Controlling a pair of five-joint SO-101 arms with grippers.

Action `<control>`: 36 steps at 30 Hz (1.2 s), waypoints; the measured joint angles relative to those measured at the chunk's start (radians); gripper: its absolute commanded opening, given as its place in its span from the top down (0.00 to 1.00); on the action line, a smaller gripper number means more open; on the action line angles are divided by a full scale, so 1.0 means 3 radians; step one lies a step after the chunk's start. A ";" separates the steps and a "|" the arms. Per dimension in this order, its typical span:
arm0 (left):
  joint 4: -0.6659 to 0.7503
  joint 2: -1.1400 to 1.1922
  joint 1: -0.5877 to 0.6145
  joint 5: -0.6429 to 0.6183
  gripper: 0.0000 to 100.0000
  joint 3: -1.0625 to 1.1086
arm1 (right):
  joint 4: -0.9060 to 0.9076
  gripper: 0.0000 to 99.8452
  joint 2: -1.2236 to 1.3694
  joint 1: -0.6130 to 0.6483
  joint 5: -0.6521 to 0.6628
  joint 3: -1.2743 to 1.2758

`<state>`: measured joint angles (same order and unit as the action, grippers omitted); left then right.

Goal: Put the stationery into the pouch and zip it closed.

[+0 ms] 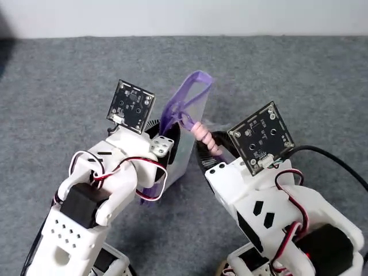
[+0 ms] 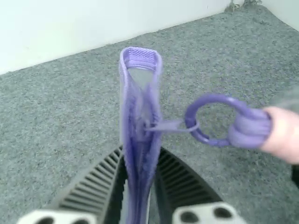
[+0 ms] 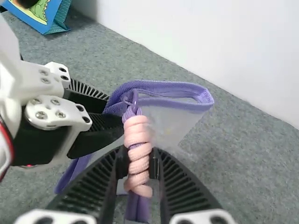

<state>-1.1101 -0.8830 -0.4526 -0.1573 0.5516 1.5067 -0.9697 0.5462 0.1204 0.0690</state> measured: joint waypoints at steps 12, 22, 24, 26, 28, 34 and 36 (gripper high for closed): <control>-0.0199 -0.0061 -0.0005 0.0000 0.99 -0.0061 | -0.1294 0.99 0.0000 -0.0747 0.0005 0.0711; -0.0450 -0.0378 -0.0005 0.0000 0.99 -0.0066 | -0.2557 0.99 -0.0010 -0.0956 0.0005 0.1545; -0.0471 -0.0440 -0.0005 0.0000 0.99 -0.0066 | -0.2685 0.99 -0.0010 -0.1002 0.0000 0.1657; -0.0481 -0.0496 -0.0005 0.0000 0.99 -0.0066 | -0.2767 0.99 -0.0010 -0.1043 -0.0005 0.1744; -0.0496 -0.0532 -0.0005 0.0000 0.99 -0.0066 | -0.2803 0.99 -0.0015 -0.1089 -0.0005 0.1821; -0.0527 -0.0644 -0.0005 0.0000 0.99 -0.0066 | -0.2839 0.99 -0.0072 -0.1217 -0.0010 0.2097; -0.0527 -0.0685 0.0020 0.0000 0.99 -0.0061 | -0.2839 0.99 -0.0072 -0.1233 -0.0015 0.2169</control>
<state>-1.2681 -1.0886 -0.4465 -0.1573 0.5332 0.6552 -0.9912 0.1765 0.1158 0.7196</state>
